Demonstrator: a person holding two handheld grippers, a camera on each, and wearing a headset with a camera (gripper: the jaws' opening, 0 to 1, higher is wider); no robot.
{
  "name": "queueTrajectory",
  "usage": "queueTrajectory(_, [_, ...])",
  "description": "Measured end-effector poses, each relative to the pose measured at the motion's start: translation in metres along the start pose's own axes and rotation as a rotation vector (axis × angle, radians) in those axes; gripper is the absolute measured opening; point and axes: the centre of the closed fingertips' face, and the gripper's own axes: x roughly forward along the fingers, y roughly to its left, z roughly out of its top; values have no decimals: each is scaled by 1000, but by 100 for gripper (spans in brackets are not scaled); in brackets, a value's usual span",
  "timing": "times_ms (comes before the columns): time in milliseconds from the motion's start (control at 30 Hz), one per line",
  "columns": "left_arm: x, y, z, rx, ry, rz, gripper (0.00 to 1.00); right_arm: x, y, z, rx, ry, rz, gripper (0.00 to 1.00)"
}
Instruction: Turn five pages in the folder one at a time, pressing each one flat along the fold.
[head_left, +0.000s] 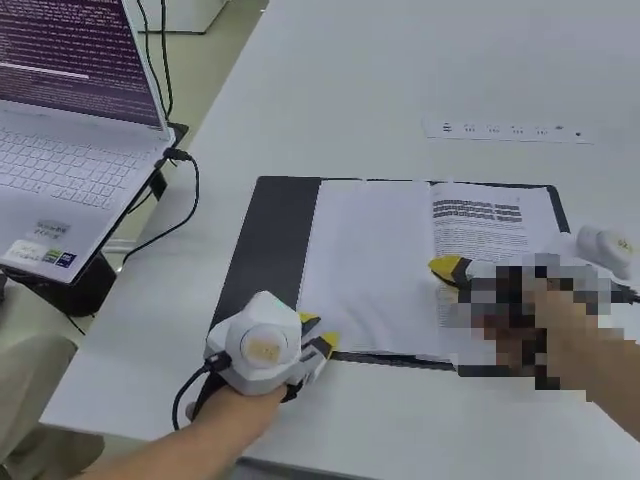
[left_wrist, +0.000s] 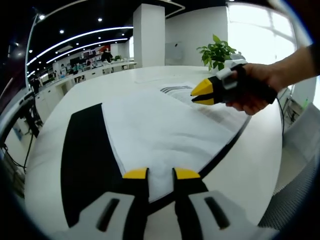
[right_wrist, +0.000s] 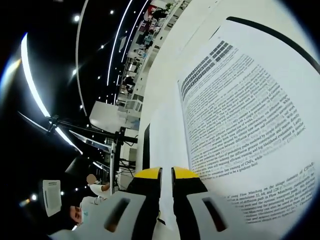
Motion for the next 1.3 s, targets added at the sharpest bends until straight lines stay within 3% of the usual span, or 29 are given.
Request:
queueTrajectory(67, [0,-1,0,25,-3,3,17,5,-4,4,4,0,-3,6])
queueTrajectory(367, [0,1,-1,30,-19,-2,17,26,-15,12,53,24,-25,0])
queueTrajectory(667, [-1,2,-3,28,-24,-2,17,41,-12,26,117,21,13,0])
queueTrajectory(833, [-1,3,-4,30,-23,-2,17,51,-14,48,181,-35,19,0])
queueTrajectory(1133, [-1,3,-3,34,-25,-1,17,64,-12,64,233,-51,49,0])
queueTrajectory(1300, [-1,3,-3,50,-25,3,17,71,-10,85,286,-120,57,0])
